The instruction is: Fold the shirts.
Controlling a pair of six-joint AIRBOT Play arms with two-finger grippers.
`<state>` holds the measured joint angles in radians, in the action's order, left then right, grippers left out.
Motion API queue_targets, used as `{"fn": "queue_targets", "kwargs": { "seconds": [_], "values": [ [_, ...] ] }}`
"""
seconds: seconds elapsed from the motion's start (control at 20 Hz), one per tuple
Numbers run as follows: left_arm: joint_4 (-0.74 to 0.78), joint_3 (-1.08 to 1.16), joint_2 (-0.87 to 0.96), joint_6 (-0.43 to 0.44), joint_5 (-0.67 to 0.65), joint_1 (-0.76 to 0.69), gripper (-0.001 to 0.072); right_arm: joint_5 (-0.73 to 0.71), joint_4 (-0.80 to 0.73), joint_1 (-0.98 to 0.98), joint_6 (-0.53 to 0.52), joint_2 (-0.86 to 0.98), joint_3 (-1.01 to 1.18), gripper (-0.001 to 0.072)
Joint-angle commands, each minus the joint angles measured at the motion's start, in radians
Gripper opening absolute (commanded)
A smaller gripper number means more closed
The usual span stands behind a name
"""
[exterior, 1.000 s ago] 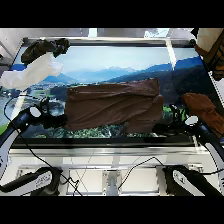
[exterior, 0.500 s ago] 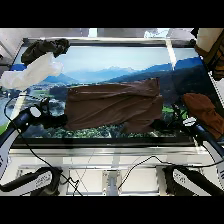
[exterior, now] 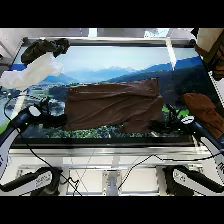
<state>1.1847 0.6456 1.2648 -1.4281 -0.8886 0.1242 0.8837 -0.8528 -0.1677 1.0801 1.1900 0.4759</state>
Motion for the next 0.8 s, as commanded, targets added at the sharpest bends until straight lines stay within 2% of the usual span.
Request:
{"fn": "queue_targets", "kwargs": {
  "seconds": [0.0, 0.15, 0.3, 0.5, 0.75],
  "values": [
    [-0.145, 0.063, -0.005, 0.094, -0.048, 0.0, 0.0012, 0.068, 0.037, -0.001, -0.054, -0.012, 0.087, 0.0027],
    [-0.173, 0.188, -0.029, 0.153, -0.147, 0.0, 0.0011, 0.119, -0.036, -0.001, -0.048, -0.057, 0.21, 0.0026],
    [-0.155, 0.306, -0.092, 0.154, -0.169, 0.0, 0.0012, 0.149, -0.148, -0.001, 0.002, -0.095, 0.341, 0.0027],
    [-0.156, 0.421, -0.152, 0.153, -0.225, 0.0, 0.0011, 0.179, -0.168, -0.001, 0.005, -0.123, 0.478, 0.0027],
    [-0.129, 0.49, -0.191, 0.144, -0.187, 0.0, 0.0011, 0.125, -0.241, -0.001, 0.035, -0.134, 0.563, 0.0026]
  ]
}}
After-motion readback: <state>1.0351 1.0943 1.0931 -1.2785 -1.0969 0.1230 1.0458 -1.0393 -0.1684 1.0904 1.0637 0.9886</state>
